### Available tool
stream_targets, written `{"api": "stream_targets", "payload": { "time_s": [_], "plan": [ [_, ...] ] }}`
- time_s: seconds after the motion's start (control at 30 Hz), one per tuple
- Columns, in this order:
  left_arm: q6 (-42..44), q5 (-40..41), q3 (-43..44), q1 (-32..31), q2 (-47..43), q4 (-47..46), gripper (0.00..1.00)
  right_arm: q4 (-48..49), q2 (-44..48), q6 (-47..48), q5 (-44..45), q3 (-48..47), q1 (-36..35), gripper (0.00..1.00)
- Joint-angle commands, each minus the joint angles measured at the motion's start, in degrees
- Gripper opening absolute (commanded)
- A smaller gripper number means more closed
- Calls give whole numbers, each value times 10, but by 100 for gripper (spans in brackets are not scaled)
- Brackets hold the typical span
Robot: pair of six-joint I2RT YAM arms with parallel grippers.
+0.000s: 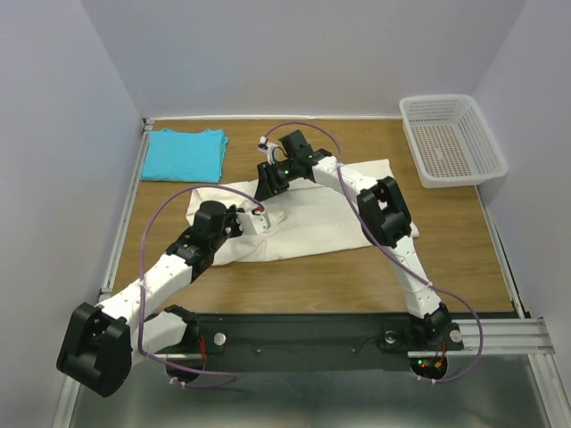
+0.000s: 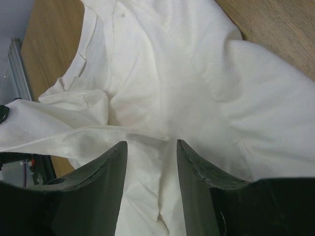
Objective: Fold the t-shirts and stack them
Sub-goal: Fold the tshirt
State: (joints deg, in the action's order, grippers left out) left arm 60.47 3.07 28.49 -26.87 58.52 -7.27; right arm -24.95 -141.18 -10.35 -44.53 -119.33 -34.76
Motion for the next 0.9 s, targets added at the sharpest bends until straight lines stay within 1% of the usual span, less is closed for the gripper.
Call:
{"api": "stream_targets", "payload": {
  "time_s": [0.0,0.33,0.4,0.47,0.5,0.53,0.57,0.6,0.73,0.87],
  "plan": [
    [-10,-6,1,1,5,-7,0,25,-13,-5,0,-19,-6,51],
    [-6,-3,2,1,2,-6,0,31,-24,-12,-36,-19,-13,50],
    [-6,-3,2,0,1,-6,0,32,-23,-13,-41,-18,-14,49],
    [-6,-3,2,1,1,-6,0,34,-23,-14,-46,-17,-15,45],
    [-6,-3,1,1,1,-6,0,36,-24,-15,-49,-17,-15,43],
    [-6,-3,2,1,3,-6,0,37,-23,-16,-50,-16,-14,34],
    [-6,-3,2,0,3,-6,0,37,-22,-14,-50,-15,-15,28],
    [-6,-3,2,0,4,-7,0,38,-17,-13,-49,-14,-15,19],
    [-5,1,4,0,16,-12,0,38,12,4,-31,-5,-14,1],
    [0,6,15,2,31,-20,0,42,61,23,-1,26,-1,0]
  ]
}}
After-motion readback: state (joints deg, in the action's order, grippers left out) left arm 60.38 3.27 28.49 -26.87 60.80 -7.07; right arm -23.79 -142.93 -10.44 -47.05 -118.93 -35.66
